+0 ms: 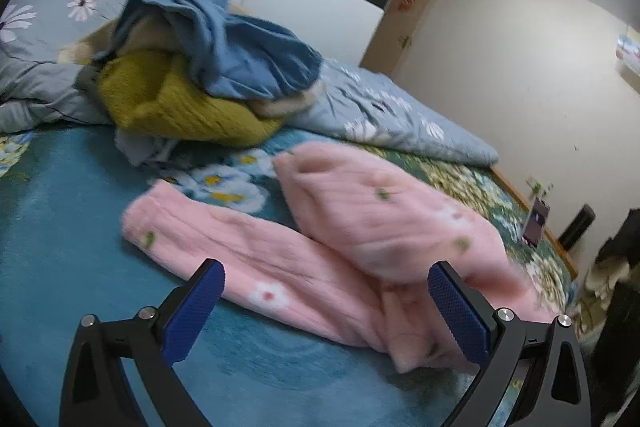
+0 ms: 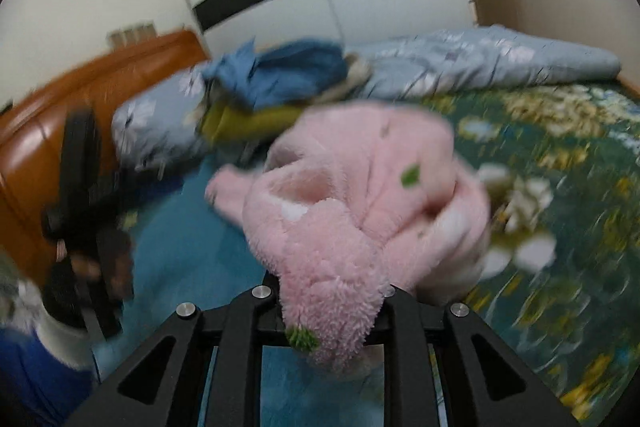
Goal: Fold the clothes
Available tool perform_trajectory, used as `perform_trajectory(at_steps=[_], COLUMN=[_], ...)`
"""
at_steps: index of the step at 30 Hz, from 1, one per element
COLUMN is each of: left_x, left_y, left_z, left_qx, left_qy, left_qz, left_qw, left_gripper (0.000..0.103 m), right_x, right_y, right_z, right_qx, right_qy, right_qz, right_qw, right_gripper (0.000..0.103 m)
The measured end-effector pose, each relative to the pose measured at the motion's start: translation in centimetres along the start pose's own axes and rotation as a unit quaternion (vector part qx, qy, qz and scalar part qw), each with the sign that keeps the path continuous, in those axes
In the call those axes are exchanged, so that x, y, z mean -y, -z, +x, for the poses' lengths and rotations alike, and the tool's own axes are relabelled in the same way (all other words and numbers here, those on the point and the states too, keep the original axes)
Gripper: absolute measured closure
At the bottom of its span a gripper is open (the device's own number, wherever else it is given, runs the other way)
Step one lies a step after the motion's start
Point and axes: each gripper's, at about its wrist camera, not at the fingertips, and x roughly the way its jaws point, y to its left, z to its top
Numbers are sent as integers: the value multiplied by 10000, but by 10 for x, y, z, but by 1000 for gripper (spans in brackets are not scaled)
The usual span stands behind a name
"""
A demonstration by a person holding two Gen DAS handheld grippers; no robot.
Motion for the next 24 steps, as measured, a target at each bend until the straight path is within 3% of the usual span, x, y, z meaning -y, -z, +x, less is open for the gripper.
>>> perform_trajectory(at_steps=[4,8,10,11,14,17,21,24], left_x=[12,18,19,21,33,57,92,115], left_y=[-4,-10,-15,-19,-34,-52,-68,-73], left_z=[10,23,28,29,33,42,68,98], left_qx=[-155,-295,-340,-331,-261,-245,-433,-739], left_qy=[-8,-64,-53,-55,-86,-28,4,-67], left_qz=[-3,-99,-161,-165,-97,133,384,380], left_qw=[9999,9995,9993,9993,9996,9996,9983,9965], left_gripper=[0,0,0,0,0,0,0,0], right_x=[-25,-31,-26,-22,1,40,98,128], right_y=[30,39,36,35,35,36,29,21], right_z=[20,17,4,-5,-35,-54,-49,-34], right_qx=[-221,-165,-2,129,546,944,1013,950], right_qy=[-8,89,-51,-156,-265,-91,237,54], right_qz=[-429,-605,-503,-413,29,799,2128,2813], right_qw=[9988,9980,9987,9989,9982,9923,9715,9549], right_gripper=[80,71,45,41,37,37,37,37])
